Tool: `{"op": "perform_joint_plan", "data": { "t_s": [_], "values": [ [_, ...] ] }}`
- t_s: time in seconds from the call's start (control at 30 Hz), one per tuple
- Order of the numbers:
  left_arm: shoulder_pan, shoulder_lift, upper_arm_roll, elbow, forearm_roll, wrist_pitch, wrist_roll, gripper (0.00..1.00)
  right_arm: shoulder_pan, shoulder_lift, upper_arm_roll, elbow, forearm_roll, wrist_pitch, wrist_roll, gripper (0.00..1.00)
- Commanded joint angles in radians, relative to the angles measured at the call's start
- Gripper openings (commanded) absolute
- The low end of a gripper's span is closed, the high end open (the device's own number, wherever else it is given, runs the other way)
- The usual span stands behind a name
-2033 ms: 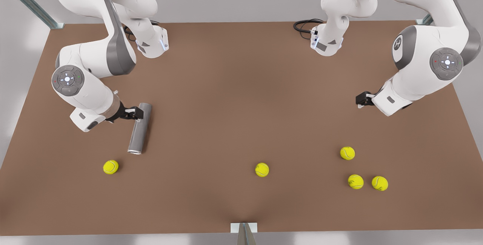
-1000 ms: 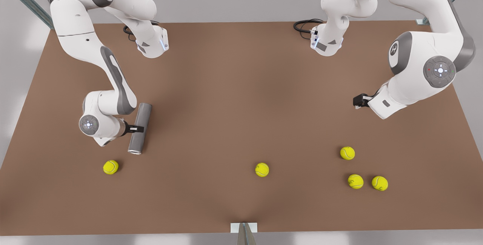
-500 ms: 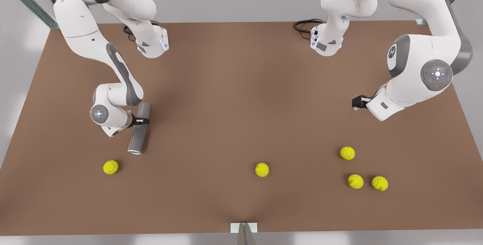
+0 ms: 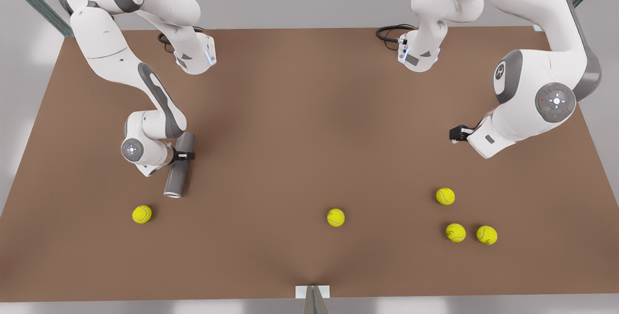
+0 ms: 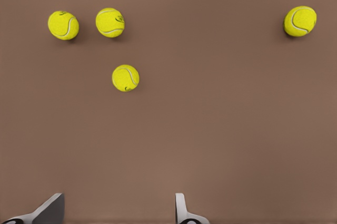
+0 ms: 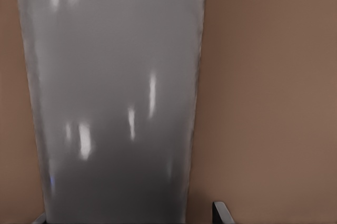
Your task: Put the tennis tube upright
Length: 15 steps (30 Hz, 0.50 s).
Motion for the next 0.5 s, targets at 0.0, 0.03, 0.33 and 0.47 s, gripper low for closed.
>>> {"op": "perform_joint_plan", "data": {
  "t_s": [0.0, 0.03, 0.33, 0.47],
  "values": [
    [0.0, 0.0, 0.0, 0.0, -0.002, 0.0, 0.0, 1.0, 0.0, 0.0, -0.002, -0.002, 0.0, -0.002, 0.0, 1.0],
    [0.0, 0.001, 0.0, 0.0, -0.002, 0.0, 0.0, 1.0, 0.0, 0.002, -0.002, -0.002, 0.0, -0.002, 0.0, 1.0],
    [0.002, 0.0, 0.0, -0.011, -0.002, -0.005, -0.002, 1.0, 0.003, 0.005, 0.0, 0.0, 0.003, -0.006, 0.109, 1.0],
    [0.002, 0.001, 0.0, -0.018, -0.002, -0.003, -0.003, 1.0, 0.008, 0.006, 0.0, 0.0, 0.003, -0.011, 0.107, 1.0]
  ]
}}
